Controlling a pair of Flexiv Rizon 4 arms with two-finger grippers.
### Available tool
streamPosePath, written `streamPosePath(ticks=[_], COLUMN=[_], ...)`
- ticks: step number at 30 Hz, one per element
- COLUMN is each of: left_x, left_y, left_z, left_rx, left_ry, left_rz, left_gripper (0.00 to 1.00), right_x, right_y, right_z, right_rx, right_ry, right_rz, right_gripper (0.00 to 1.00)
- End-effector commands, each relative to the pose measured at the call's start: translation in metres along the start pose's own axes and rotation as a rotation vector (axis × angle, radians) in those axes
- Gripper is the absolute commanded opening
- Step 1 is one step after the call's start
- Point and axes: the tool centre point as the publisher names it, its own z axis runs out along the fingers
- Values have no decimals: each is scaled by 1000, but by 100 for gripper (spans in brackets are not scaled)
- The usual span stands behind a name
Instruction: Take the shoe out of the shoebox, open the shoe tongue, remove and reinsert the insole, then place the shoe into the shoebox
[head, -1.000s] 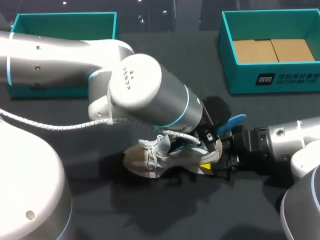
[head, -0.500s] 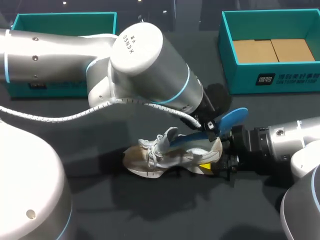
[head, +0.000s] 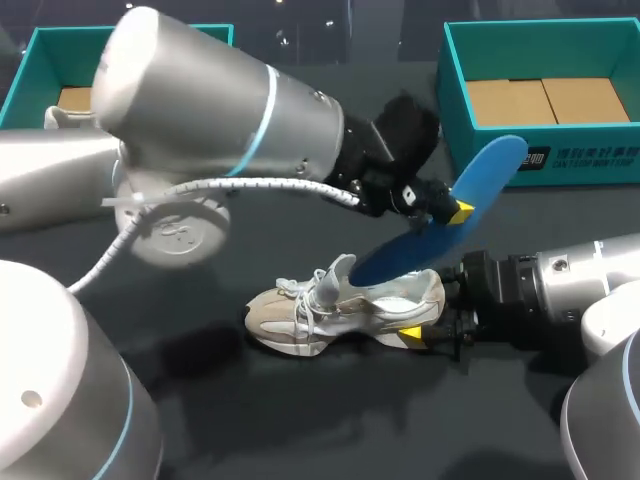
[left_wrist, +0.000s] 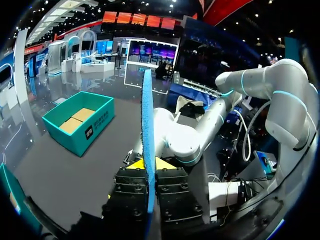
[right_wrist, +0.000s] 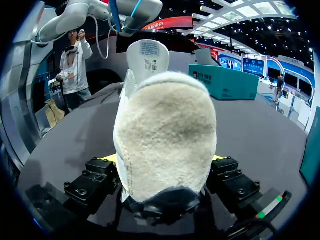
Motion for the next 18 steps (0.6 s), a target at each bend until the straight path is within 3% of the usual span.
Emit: streamPosePath(ticks=[1,12,18], left_x=[2,2,9], left_y=[8,8,-17], left_z=[-75,-75,-125], left_rx=[51,51,264], left_ry=[25,25,128], left_rz=[5,5,-106], left_gripper=[0,0,0], right_x=[0,0,0], right_y=[-2,-2,-2], right_z=[2,2,2], right_rx=[5,5,5], right_ry=[-1,-1,-1], right_rz=[1,1,1], right_gripper=[0,0,0])
